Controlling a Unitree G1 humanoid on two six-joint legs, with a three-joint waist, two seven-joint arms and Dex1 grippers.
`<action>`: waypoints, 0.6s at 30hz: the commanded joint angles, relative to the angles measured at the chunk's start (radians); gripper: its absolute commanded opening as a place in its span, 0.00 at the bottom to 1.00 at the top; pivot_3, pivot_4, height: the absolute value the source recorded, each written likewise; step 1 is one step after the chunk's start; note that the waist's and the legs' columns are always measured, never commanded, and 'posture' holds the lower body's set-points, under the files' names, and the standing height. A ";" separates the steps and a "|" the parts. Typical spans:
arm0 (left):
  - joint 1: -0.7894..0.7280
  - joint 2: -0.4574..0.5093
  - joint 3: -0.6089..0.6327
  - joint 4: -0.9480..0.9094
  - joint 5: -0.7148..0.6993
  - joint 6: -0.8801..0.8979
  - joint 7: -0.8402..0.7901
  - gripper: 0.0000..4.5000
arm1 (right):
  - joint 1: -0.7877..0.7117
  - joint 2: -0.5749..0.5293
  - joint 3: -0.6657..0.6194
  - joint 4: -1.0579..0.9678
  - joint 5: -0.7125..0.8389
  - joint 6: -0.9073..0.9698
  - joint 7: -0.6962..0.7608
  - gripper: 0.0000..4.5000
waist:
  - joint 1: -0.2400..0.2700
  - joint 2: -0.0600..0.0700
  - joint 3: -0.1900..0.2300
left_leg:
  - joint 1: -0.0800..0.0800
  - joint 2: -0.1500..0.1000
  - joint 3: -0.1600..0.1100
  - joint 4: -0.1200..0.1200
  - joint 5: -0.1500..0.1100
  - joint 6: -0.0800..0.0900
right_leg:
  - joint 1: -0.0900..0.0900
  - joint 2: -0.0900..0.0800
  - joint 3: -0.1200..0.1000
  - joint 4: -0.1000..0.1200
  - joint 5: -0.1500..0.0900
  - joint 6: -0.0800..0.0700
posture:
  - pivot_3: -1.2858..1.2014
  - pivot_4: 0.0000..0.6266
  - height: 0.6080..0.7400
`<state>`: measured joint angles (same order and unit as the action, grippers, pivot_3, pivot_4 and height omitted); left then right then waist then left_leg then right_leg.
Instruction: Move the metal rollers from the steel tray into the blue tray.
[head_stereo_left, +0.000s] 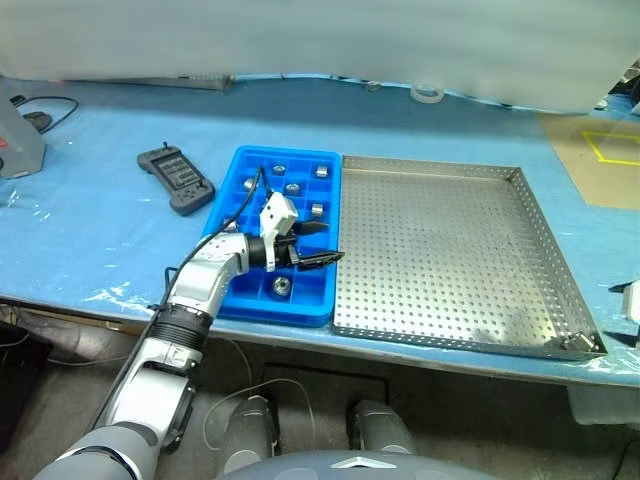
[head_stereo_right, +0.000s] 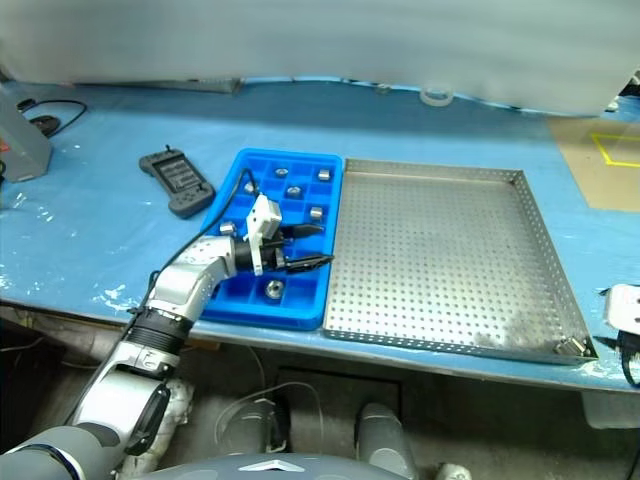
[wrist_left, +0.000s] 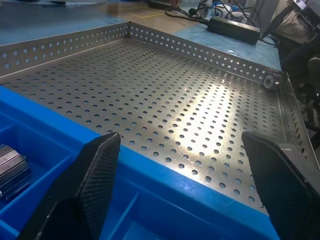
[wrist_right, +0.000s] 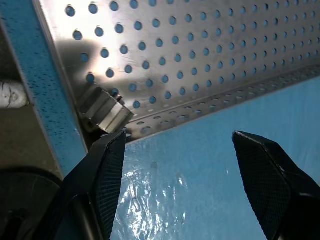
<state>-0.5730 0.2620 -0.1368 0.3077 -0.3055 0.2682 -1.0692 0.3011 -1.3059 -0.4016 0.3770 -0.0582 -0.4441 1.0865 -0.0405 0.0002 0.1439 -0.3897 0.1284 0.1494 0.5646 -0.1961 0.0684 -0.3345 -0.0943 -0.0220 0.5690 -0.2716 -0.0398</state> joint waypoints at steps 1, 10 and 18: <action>0.011 0.003 0.005 -0.012 -0.004 -0.022 -0.003 0.90 | -0.004 -0.006 0.012 -0.053 0.001 -0.033 0.007 0.79 | 0.000 0.000 0.000 | 0.000 0.000 0.000 0.000 0.000 0.000 | 0.000 0.000 0.000 0.000 0.000 0.000 | 0.40 0.24 1.00; 0.020 0.013 0.006 -0.023 -0.007 -0.020 -0.006 0.90 | -0.050 -0.088 0.141 0.079 -0.208 -0.254 -0.121 0.79 | 0.003 0.000 0.000 | -0.001 0.000 0.000 0.001 0.000 0.001 | -0.001 0.000 0.000 0.000 0.000 0.000 | 0.40 0.24 1.00; 0.027 0.020 0.011 -0.026 -0.010 -0.021 -0.001 0.90 | -0.195 -0.143 0.280 0.170 -0.250 -0.377 -0.156 0.79 | -0.003 0.000 0.000 | -0.001 0.000 0.000 0.001 0.000 0.001 | -0.001 0.000 0.000 0.001 0.000 0.000 | 0.41 0.24 1.00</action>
<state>-0.5445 0.2784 -0.1364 0.3069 -0.3065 0.2585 -1.0681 0.1315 -1.4317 -0.1377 0.5379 -0.3137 -0.8015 0.9311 -0.0432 0.0001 0.1440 -0.3911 0.1285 0.1493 0.5661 -0.1965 0.0692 -0.3354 -0.0944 -0.0221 0.5697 -0.2716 -0.0398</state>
